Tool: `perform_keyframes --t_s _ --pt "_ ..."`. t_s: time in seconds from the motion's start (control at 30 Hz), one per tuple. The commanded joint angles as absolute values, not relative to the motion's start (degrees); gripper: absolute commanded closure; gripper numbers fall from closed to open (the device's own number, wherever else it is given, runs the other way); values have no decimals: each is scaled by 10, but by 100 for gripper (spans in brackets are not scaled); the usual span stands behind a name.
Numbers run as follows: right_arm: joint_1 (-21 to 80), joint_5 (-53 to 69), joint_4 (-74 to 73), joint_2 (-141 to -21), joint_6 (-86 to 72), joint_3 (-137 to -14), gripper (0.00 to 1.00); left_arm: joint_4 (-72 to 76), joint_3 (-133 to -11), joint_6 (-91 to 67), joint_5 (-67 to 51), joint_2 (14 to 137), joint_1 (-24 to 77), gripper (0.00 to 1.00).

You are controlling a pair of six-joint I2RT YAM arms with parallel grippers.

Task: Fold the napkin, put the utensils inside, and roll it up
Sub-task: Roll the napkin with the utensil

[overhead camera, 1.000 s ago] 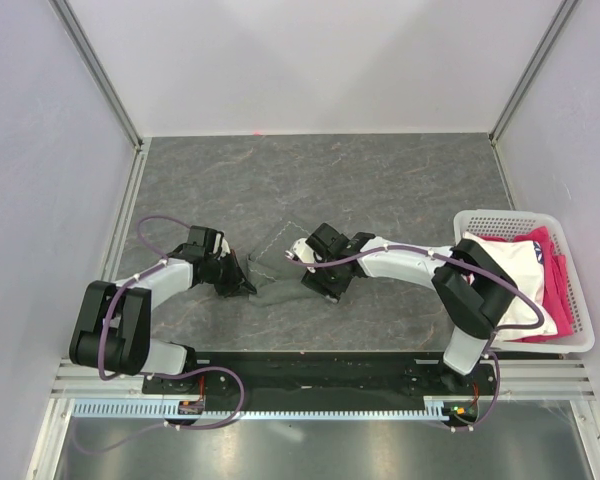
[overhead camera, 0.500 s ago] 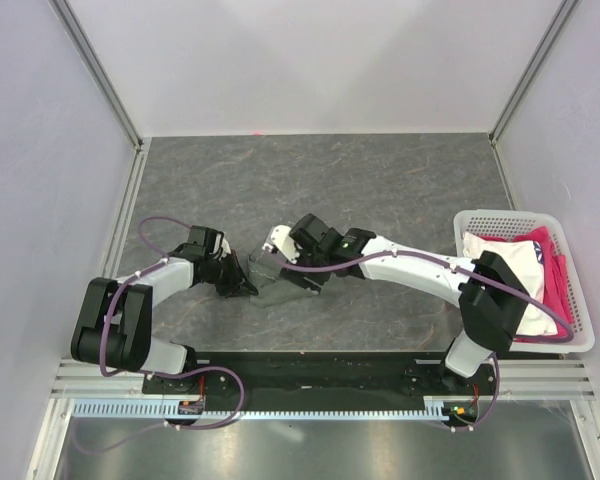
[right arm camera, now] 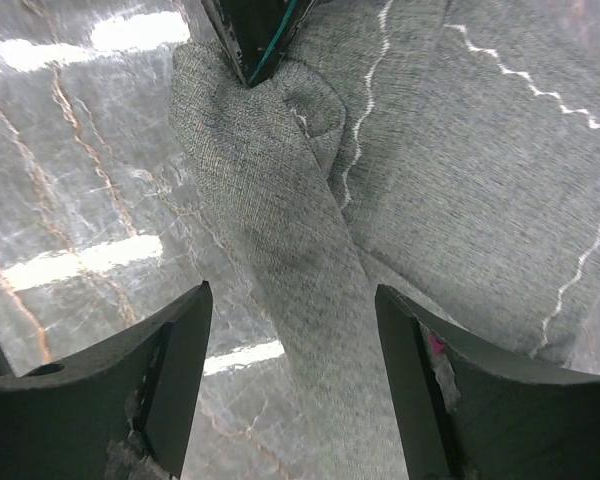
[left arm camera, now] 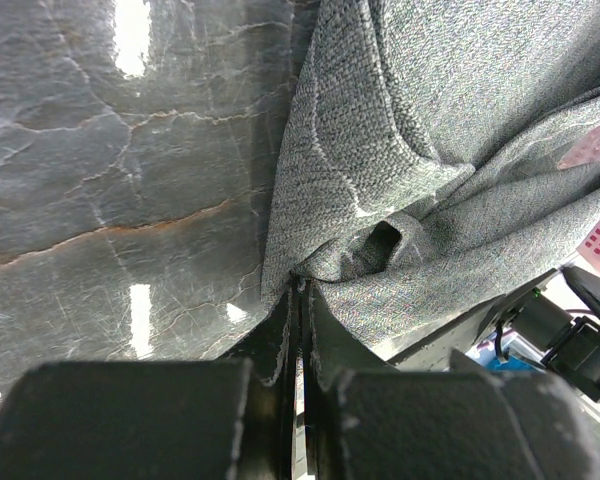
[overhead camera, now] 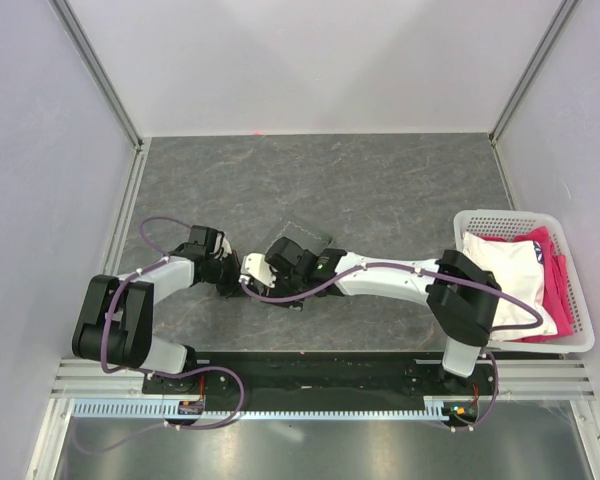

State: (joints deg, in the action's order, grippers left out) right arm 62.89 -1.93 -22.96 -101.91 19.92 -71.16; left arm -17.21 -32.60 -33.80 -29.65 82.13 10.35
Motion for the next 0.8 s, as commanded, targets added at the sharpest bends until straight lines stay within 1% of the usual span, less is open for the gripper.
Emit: perform_keyframes --t_s 0.0,0.3,0.5,0.6,0.63,0.67,0.73,0.77 --pt "632 -17 -207 -1045 222 -716 26 -172 -335 -313 -294 834 104 98" --pt "629 -17 -206 -1078 223 -710 30 -167 -335 -312 -301 836 104 98" --pt "612 -4 -207 -1096 222 -707 35 -151 -334 -312 -320 827 104 98" --pt "604 17 -211 -1101 221 -705 42 -148 -335 -312 -321 819 104 98" --pt "601 24 -214 -1103 221 -705 48 -147 -336 -312 -320 817 104 97" --pt "601 28 -218 -1107 220 -706 52 -147 -337 -312 -319 815 104 93" --pt "600 32 -235 -1111 216 -711 61 -148 -341 -311 -313 809 103 88" --pt "600 43 -241 -1112 214 -712 63 -149 -343 -310 -308 798 103 80"
